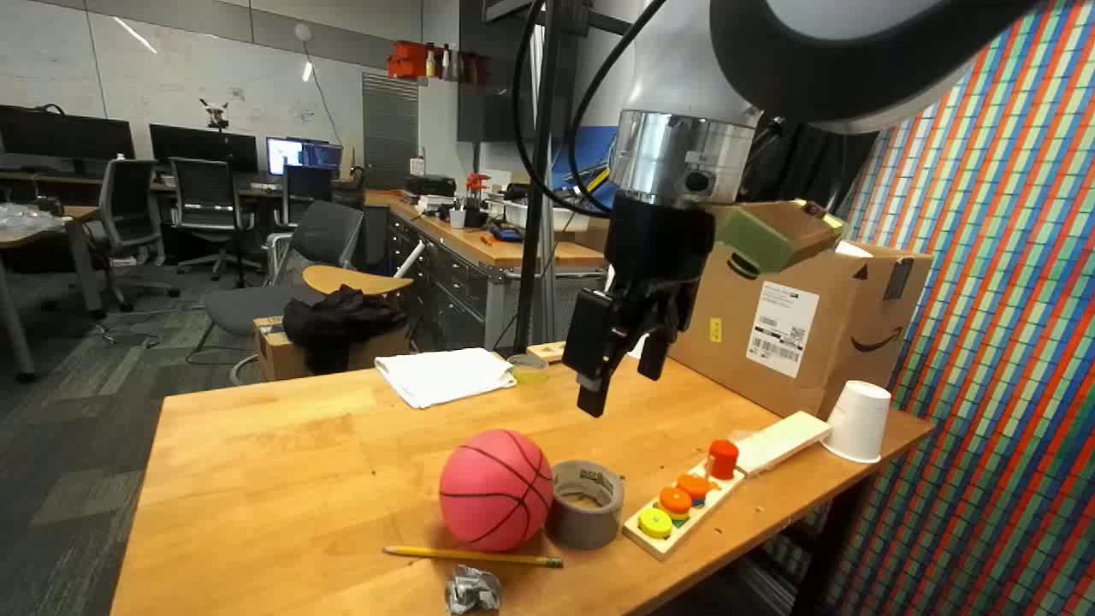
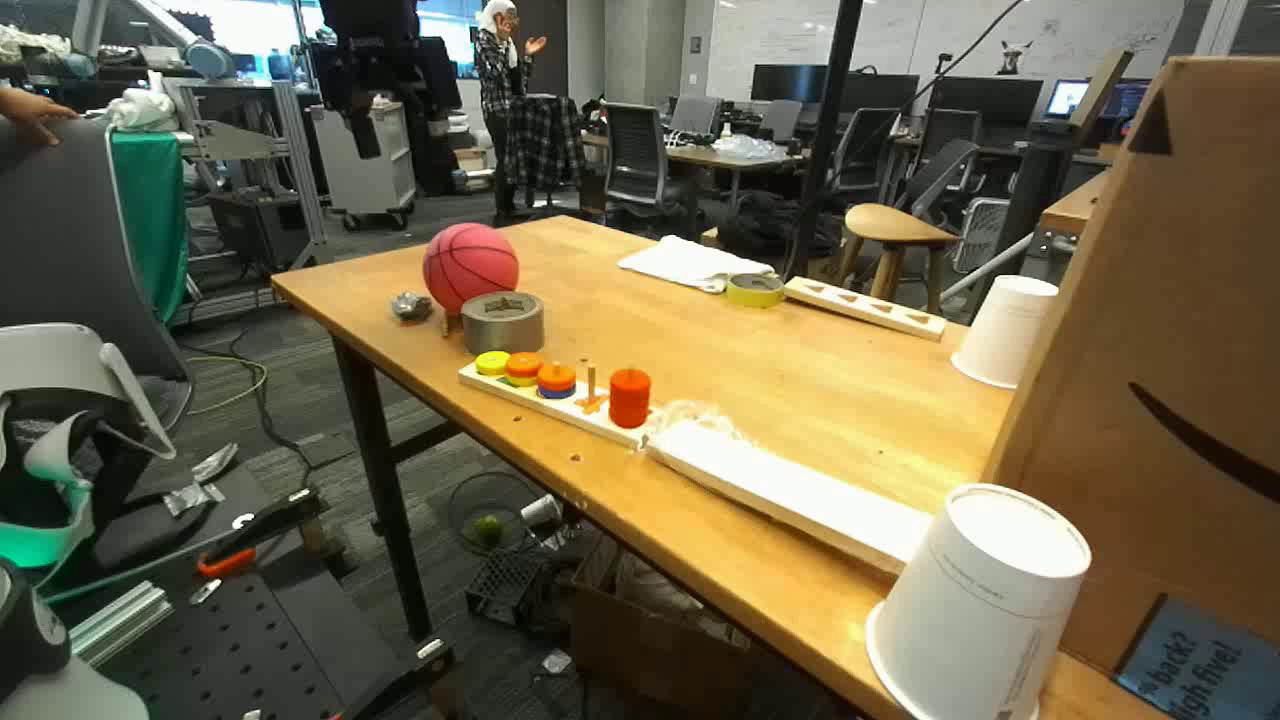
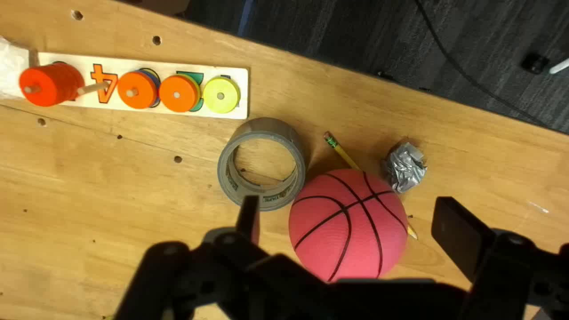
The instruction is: Move the ball
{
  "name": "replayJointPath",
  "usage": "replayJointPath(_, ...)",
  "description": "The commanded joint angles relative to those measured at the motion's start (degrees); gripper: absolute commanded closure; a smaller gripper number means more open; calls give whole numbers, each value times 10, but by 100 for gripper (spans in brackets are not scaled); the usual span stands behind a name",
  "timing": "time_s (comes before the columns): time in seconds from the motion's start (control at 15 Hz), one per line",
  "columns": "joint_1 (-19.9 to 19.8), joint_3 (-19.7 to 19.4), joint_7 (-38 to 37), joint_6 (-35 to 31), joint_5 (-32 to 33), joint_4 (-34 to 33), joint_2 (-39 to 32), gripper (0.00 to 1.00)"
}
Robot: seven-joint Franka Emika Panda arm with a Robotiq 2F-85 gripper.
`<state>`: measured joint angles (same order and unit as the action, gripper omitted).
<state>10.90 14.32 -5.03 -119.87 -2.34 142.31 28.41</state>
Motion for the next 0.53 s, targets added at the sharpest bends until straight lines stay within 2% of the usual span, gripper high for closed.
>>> replayJointPath(0.0,6,-5,-3,1,3,-4,-1,0)
replayJointPath(0.47,6,-5,-3,1,3,-11,2,0)
